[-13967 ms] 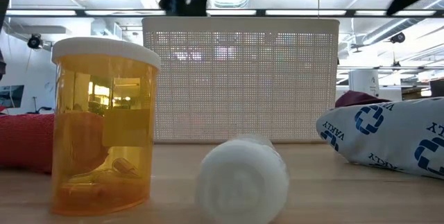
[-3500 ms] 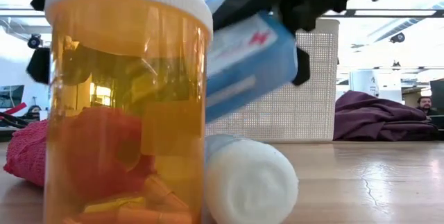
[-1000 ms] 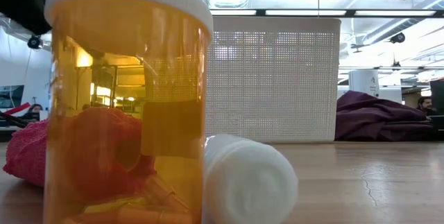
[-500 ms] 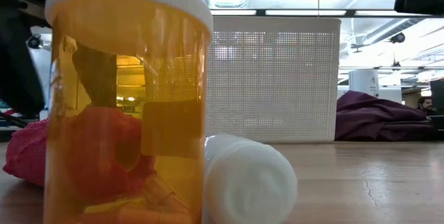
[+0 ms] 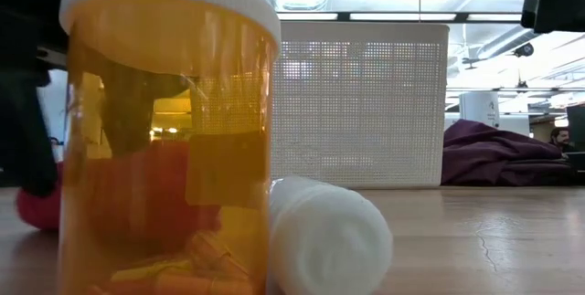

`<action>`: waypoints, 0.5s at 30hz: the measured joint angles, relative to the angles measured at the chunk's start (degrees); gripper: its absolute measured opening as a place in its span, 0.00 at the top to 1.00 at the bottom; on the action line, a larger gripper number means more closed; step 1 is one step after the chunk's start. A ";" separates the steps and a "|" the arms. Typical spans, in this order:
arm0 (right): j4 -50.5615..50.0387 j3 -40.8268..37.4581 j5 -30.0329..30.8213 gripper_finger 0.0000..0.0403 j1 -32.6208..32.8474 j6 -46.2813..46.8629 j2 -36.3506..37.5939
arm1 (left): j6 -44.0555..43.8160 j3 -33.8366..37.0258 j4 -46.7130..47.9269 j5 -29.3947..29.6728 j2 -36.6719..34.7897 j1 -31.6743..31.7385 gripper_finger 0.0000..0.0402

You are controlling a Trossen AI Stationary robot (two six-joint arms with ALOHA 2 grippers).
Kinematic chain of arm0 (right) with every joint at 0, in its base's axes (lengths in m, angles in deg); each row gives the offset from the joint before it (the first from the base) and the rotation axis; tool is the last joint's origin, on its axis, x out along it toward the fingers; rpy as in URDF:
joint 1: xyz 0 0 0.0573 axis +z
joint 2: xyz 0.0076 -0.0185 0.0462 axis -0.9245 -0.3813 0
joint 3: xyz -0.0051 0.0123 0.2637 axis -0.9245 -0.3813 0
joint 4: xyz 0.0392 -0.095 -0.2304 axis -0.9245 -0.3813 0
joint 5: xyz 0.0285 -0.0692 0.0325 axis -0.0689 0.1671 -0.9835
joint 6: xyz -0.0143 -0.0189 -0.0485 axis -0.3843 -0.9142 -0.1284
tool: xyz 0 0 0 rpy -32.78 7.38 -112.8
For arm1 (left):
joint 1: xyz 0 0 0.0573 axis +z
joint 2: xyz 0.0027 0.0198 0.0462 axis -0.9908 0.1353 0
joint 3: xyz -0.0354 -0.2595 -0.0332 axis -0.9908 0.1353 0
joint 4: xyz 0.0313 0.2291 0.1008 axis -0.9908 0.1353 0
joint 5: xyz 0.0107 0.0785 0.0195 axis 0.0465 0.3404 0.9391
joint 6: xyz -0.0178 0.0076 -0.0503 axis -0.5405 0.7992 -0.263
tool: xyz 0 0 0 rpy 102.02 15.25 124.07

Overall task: Pick & place medical supplies in basket/bin
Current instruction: Put the red bandage into the white bin

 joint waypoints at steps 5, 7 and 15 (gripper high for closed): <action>0.12 -0.02 0.30 0.09 0.00 0.15 0.00 | -0.04 1.55 -0.34 1.23 -0.13 1.66 0.52; 0.13 -0.02 0.95 0.09 0.00 0.17 0.00 | -0.07 2.62 -0.88 1.28 -0.27 2.22 0.54; 0.11 -0.02 1.68 0.09 0.00 0.17 0.00 | -1.33 4.84 -0.74 2.30 -0.36 3.26 0.62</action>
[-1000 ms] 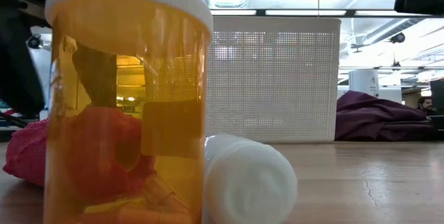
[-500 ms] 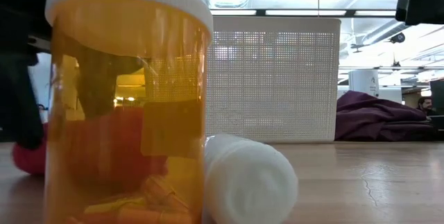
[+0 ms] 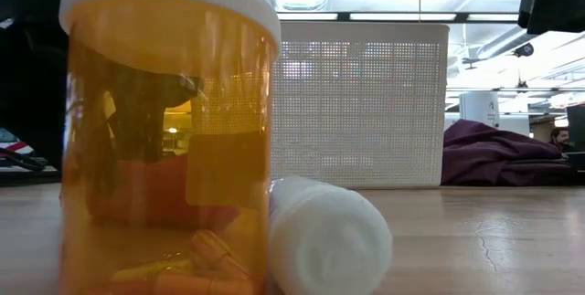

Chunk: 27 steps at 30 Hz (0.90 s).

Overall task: Pick & place medical supplies in basket/bin
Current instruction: Put the red bandage into the white bin

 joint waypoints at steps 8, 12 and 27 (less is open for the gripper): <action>0.02 0.00 0.00 0.09 0.00 0.00 0.00 | -0.64 -3.58 10.56 7.69 -2.20 0.16 0.66; 0.41 0.18 1.36 0.09 0.00 -0.45 0.00 | -1.68 -12.95 21.16 14.52 -6.15 0.46 0.67; 2.38 3.05 9.53 0.09 -0.03 -7.65 0.48 | 4.67 -52.45 39.80 33.56 -12.64 15.18 0.67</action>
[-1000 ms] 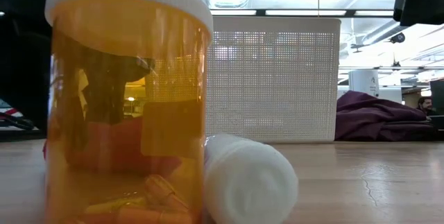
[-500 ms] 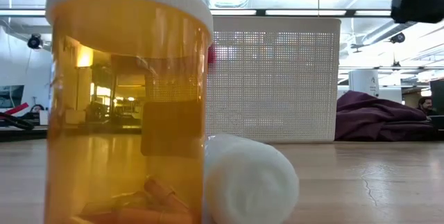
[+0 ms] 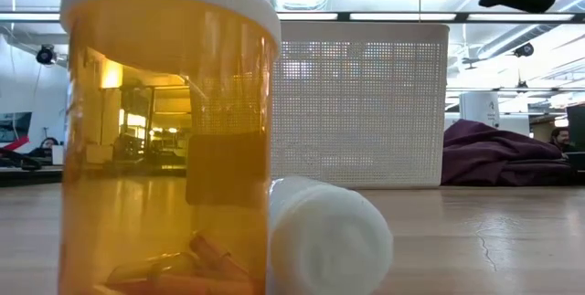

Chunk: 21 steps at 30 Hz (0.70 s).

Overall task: Pick & place medical supplies in basket/bin
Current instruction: Put the red bandage into the white bin, then put the orange pill bottle into the white bin

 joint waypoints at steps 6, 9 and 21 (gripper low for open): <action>0.78 0.23 1.03 0.09 -0.01 0.12 -0.02 | 2.71 0.77 0.85 -18.62 -0.01 20.80 0.67; 1.58 0.23 1.01 0.09 -0.01 0.40 -0.02 | 1.61 4.78 0.27 -21.02 0.00 27.24 0.66; 2.01 0.23 0.98 0.09 0.01 3.15 -0.04 | 0.19 11.89 -2.53 -20.58 -0.18 28.18 0.34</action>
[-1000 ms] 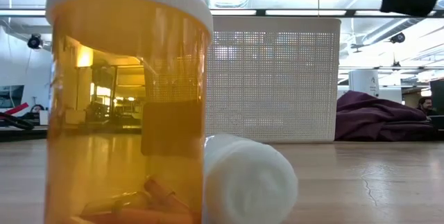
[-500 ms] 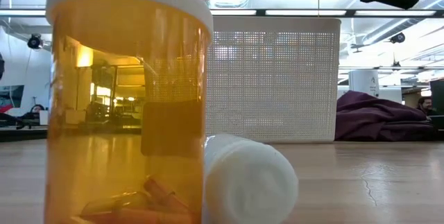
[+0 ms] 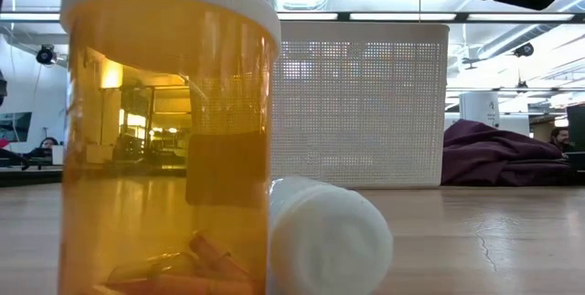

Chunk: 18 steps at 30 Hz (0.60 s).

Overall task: Pick & place medical supplies in basket/bin
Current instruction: Put the orange pill bottle into the white bin

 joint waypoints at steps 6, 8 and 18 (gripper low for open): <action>0.79 0.00 -0.28 0.09 0.39 0.70 -0.03 | -1.92 -4.50 6.62 -3.85 -3.72 -7.36 0.26; 1.01 0.00 -0.44 0.09 1.23 0.77 -0.53 | -2.11 -4.08 7.17 -6.65 -5.96 -13.86 0.27; 2.44 -0.06 -1.99 0.09 3.23 -2.54 -9.94 | -26.65 12.11 2.28 -2.52 -8.31 -44.72 0.34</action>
